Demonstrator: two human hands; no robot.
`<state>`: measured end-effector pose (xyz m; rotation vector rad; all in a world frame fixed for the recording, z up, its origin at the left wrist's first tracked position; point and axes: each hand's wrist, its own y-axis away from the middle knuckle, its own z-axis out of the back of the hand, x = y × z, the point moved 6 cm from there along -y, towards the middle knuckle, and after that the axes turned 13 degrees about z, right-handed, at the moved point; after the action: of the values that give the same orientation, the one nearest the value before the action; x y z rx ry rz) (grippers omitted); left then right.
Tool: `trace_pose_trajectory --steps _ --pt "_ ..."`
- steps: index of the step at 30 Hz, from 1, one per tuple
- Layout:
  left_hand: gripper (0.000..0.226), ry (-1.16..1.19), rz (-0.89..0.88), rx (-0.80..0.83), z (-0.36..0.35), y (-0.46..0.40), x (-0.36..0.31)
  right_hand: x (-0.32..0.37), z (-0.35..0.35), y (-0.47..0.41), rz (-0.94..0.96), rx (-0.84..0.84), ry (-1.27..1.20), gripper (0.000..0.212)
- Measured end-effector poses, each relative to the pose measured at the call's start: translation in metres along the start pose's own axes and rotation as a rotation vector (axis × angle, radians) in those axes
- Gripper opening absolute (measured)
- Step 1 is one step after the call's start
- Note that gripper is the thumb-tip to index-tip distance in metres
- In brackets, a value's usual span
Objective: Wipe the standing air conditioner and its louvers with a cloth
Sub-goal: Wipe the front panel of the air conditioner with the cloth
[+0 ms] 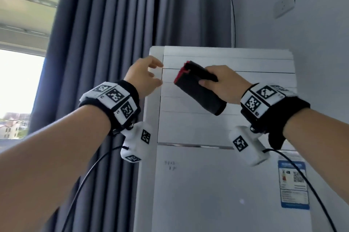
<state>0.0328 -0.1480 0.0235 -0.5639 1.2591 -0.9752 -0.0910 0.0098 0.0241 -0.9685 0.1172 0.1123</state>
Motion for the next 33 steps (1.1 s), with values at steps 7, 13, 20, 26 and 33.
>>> trace_pose_trajectory --steps 7,13,20,26,33 --pt "0.068 0.045 -0.012 0.092 -0.008 -0.069 0.026 0.008 -0.023 -0.103 0.014 -0.188 0.149 0.033" --pt "0.066 0.276 -0.053 0.220 -0.015 -0.098 0.028 0.015 -0.046 -0.130 0.174 -0.267 0.407 0.028" --pt "0.075 0.379 -0.026 0.307 -0.024 -0.104 0.034 0.046 -0.063 -0.125 0.459 -0.185 0.913 0.008" --pt "0.077 0.447 -0.008 0.301 -0.028 -0.108 0.037 0.018 -0.074 -0.119 0.362 -0.009 0.709 0.038" --pt "0.072 0.548 -0.042 0.399 -0.030 -0.104 0.040 0.009 -0.086 -0.133 0.181 0.001 0.774 0.056"
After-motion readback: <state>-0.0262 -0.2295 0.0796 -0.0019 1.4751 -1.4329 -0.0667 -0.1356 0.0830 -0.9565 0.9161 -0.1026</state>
